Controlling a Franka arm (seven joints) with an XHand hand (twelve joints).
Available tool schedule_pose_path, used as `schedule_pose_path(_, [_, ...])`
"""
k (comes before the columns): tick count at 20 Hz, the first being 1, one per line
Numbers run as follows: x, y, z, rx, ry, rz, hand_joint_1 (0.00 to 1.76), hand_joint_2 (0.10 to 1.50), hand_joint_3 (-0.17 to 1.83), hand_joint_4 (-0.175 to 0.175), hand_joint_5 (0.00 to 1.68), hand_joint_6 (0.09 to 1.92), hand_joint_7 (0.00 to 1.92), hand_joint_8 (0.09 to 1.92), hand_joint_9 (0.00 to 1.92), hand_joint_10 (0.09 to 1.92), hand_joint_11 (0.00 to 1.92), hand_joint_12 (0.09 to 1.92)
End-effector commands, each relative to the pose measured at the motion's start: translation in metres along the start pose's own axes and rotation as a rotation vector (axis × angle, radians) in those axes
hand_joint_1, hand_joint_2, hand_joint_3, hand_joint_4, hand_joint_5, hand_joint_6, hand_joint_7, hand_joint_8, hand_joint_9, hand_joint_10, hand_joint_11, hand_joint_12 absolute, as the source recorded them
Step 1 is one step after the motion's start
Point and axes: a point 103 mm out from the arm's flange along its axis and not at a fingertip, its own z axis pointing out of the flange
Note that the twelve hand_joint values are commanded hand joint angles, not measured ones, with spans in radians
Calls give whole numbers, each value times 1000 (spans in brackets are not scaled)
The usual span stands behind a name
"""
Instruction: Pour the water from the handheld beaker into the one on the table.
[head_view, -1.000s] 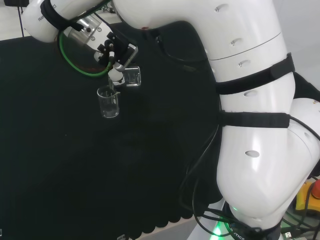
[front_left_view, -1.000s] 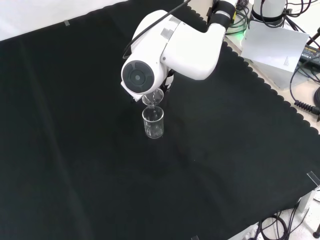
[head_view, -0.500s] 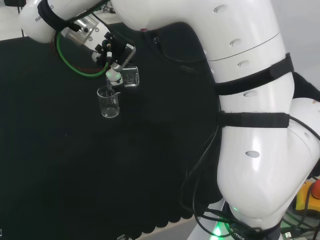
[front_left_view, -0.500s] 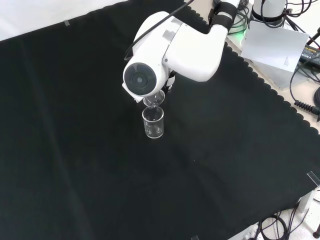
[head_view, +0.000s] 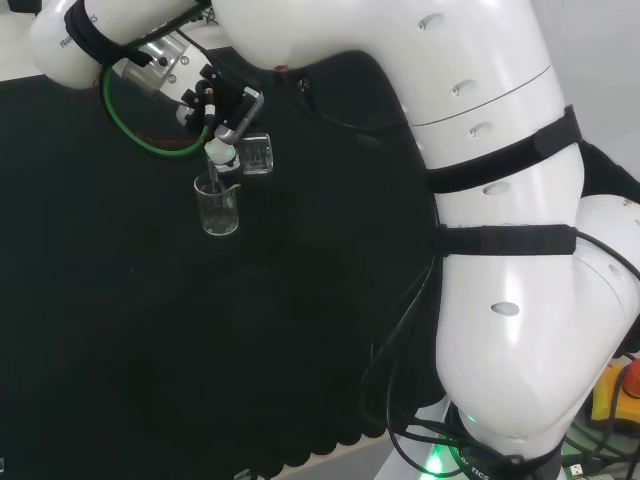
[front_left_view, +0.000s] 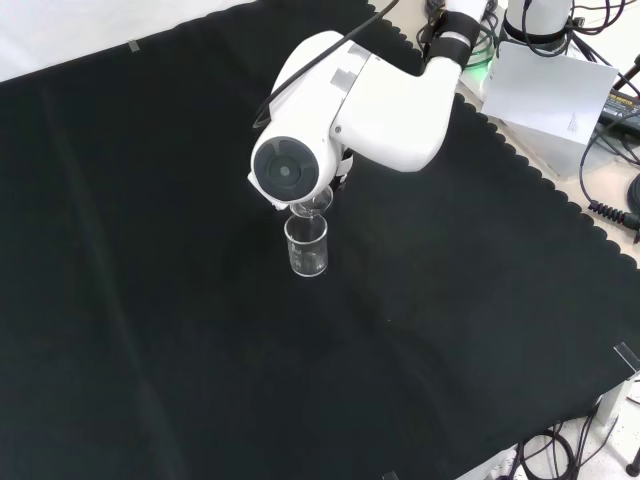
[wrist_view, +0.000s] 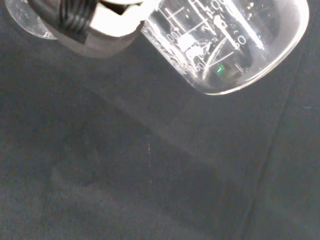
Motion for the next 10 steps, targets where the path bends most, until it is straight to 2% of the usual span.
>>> schedule_pose_path(1, [3, -1, -4, 3, -26, -1, 1277, 1115, -175, -83, 1046, 864, 1255, 747, 1226, 999, 1081, 815])
schedule_pose_path(10, [4, -2, -5, 18, -40, 3, 1277, 1116, -175, -84, 1046, 864, 1254, 747, 1226, 999, 1082, 815])
